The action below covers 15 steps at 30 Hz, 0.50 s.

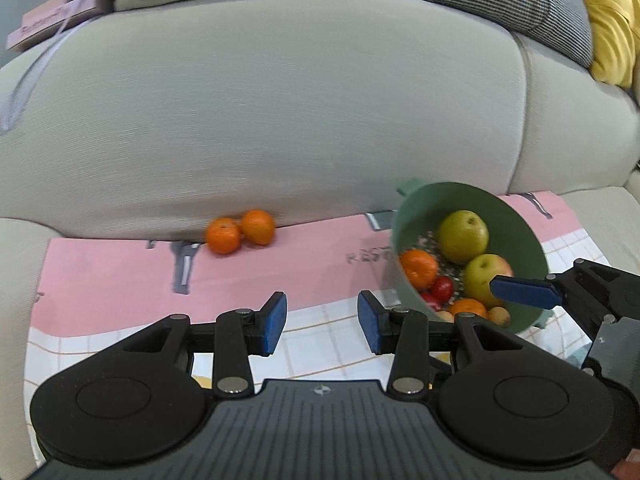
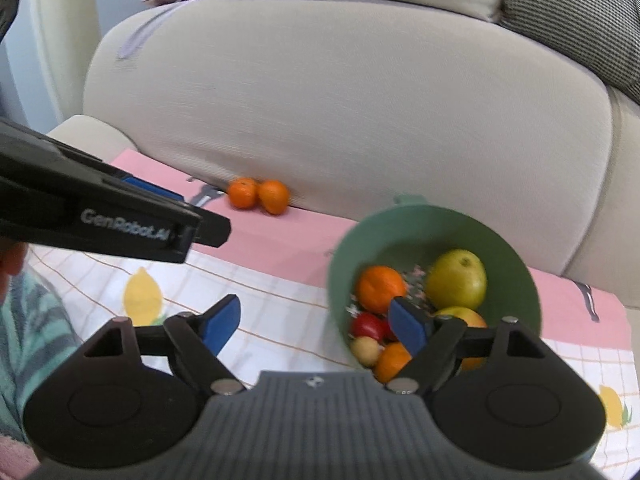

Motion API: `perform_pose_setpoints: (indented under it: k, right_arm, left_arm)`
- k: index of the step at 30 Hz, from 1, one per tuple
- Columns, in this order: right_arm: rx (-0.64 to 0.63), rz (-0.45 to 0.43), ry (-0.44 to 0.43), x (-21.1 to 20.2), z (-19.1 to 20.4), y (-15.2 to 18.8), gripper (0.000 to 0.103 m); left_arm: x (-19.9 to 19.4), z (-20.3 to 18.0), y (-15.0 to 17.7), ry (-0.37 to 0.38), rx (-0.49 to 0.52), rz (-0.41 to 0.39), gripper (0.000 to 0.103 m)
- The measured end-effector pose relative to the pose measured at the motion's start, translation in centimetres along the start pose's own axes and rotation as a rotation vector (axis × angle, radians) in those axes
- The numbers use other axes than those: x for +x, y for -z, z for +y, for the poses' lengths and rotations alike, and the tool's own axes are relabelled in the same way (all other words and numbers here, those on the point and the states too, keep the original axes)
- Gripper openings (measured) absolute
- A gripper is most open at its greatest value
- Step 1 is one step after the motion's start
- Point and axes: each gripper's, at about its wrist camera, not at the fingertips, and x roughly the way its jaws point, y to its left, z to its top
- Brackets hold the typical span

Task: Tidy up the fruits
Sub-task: 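Move both open tools toward the two oranges on the cloth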

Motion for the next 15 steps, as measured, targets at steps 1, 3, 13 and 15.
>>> perform_pose_setpoints:
  k: [1, 3, 13, 15]
  right_arm:
    - [-0.006, -0.007, -0.007, 0.1, 0.5, -0.2, 0.079]
    - [-0.021, -0.022, -0.020, 0.3, 1.3, -0.6, 0.079]
    - [-0.069, -0.065, -0.044, 2.6, 4.4, -2.2, 0.079]
    - [-0.073, -0.063, -0.041, 3.3, 4.5, -2.5, 0.079]
  left_arm:
    - [-0.1, 0.5, 0.1, -0.006, -0.007, -0.002, 0.049]
    - [-0.2, 1.4, 0.4, -0.013, -0.028, -0.007, 0.049]
    - [0.2, 5.8, 0.1, -0.037, -0.115, -0.031, 0.049]
    - [0.6, 6.7, 0.0, -0.038, -0.134, -0.033, 0.049]
